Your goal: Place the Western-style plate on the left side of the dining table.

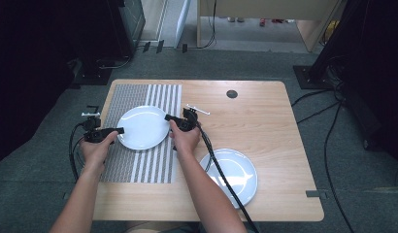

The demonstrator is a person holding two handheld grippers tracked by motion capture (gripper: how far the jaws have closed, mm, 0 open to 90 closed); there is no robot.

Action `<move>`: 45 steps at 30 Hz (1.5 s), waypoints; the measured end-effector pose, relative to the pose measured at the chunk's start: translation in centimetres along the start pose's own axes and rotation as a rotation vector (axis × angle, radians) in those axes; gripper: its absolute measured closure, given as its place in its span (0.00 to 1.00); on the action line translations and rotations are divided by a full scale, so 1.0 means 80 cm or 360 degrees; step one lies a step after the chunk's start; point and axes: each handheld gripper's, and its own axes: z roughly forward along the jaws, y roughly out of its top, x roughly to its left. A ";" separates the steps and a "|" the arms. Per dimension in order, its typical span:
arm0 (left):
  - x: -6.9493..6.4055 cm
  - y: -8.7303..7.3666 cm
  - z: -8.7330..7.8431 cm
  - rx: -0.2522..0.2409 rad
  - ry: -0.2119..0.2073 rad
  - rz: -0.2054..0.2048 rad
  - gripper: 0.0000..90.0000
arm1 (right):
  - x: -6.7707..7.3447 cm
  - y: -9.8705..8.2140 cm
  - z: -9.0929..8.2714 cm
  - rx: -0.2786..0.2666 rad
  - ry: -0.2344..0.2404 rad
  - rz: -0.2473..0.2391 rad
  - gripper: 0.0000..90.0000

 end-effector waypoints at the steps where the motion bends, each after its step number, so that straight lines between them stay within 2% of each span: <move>1: 0.000 0.000 0.000 0.0000 0.0000 0.0000 0.32 | 0.004 0.000 -0.001 -0.0010 -0.0003 -0.0019 0.65; 2: -0.002 -0.001 -0.002 -0.0015 0.0006 0.0000 0.32 | 0.004 0.000 -0.001 -0.0010 -0.0003 -0.0019 0.65; 3: -0.004 -0.001 -0.005 -0.0032 0.0005 -0.0004 0.27 | 0.012 -0.001 -0.004 -0.0029 -0.0043 -0.0087 0.58; 4: -0.006 -0.001 -0.009 -0.0065 0.0005 -0.0019 0.27 | 0.012 -0.001 -0.004 -0.0029 -0.0043 -0.0087 0.58; 5: -0.009 -0.002 -0.014 -0.0102 0.0018 -0.0017 0.23 | 0.018 0.001 -0.008 -0.0046 -0.0080 -0.0144 0.53; 6: -0.011 -0.003 -0.019 -0.0129 0.0039 -0.0003 0.23 | 0.018 0.001 -0.008 -0.0046 -0.0080 -0.0144 0.53; 7: -0.016 -0.005 -0.030 -0.0179 0.0052 0.0027 0.20 | 0.024 0.003 -0.015 -0.0049 -0.0076 -0.0187 0.48; 9: -0.018 -0.006 -0.035 -0.0201 0.0052 0.0041 0.18 | 0.027 0.006 -0.020 -0.0037 -0.0062 -0.0248 0.45; 10: -0.020 -0.008 -0.040 -0.0218 0.0041 0.0057 0.18 | 0.027 0.006 -0.020 -0.0037 -0.0062 -0.0248 0.45; 11: -0.021 -0.010 -0.046 -0.0241 0.0008 0.0063 0.16 | 0.030 0.007 -0.024 -0.0029 -0.0061 -0.0280 0.44; 12: -0.021 -0.013 -0.050 -0.0253 -0.0016 0.0067 0.15 | 0.034 0.010 -0.033 -0.0003 -0.0036 -0.0357 0.41; 14: -0.023 -0.019 -0.056 -0.0261 -0.0047 0.0092 0.15 | 0.036 0.011 -0.037 0.0009 -0.0026 -0.0377 0.40; 15: -0.023 -0.022 -0.058 -0.0260 -0.0075 0.0102 0.12 | 0.039 0.015 -0.047 0.0034 -0.0013 -0.0433 0.35; 16: -0.024 -0.028 -0.061 -0.0255 -0.0100 0.0134 0.12 | 0.040 0.017 -0.051 0.0046 -0.0010 -0.0437 0.35; 21: -0.026 -0.040 -0.070 -0.0255 -0.0146 0.0156 0.12 | 0.043 0.023 -0.070 0.0052 0.0013 -0.0452 0.34; 23: -0.028 -0.047 -0.075 -0.0253 -0.0176 0.0182 0.11 | 0.046 0.026 -0.079 0.0061 0.0019 -0.0482 0.33; 25: -0.033 -0.054 -0.080 -0.0255 -0.0188 0.0215 0.10 | 0.050 0.027 -0.093 0.0083 0.0022 -0.0550 0.32; 27: -0.038 -0.061 -0.086 -0.0266 -0.0201 0.0243 0.10 | 0.051 0.028 -0.097 0.0088 0.0024 -0.0569 0.32; 29: -0.042 -0.070 -0.091 -0.0275 -0.0246 0.0281 0.00 | 0.052 0.029 -0.108 0.0094 0.0031 -0.0595 0.31; 31: -0.046 -0.077 -0.094 -0.0272 -0.0236 0.0315 0.00 | 0.052 0.031 -0.117 0.0103 0.0040 -0.0601 0.30; 32: -0.048 -0.082 -0.097 -0.0280 -0.0209 0.0334 0.00 | 0.051 0.032 -0.123 0.0105 0.0044 -0.0607 0.30; 34: -0.049 -0.090 -0.100 -0.0281 -0.0210 0.0359 0.00 | 0.047 0.036 -0.137 0.0108 0.0052 -0.0631 0.29; 38: -0.046 -0.105 -0.105 -0.0286 -0.0222 0.0367 0.00 | 0.032 0.045 -0.166 0.0086 0.0028 -0.0658 0.29; 40: -0.044 -0.112 -0.107 -0.0290 -0.0234 0.0377 0.00 | 0.030 0.046 -0.170 0.0076 0.0024 -0.0660 0.29; 44: -0.040 -0.125 -0.109 -0.0298 -0.0215 0.0410 0.00 | 0.018 0.053 -0.190 0.0044 0.0002 -0.0700 0.29; 45: -0.039 -0.129 -0.109 -0.0298 -0.0209 0.0413 0.00 | 0.011 0.054 -0.200 0.0039 -0.0005 -0.0708 0.28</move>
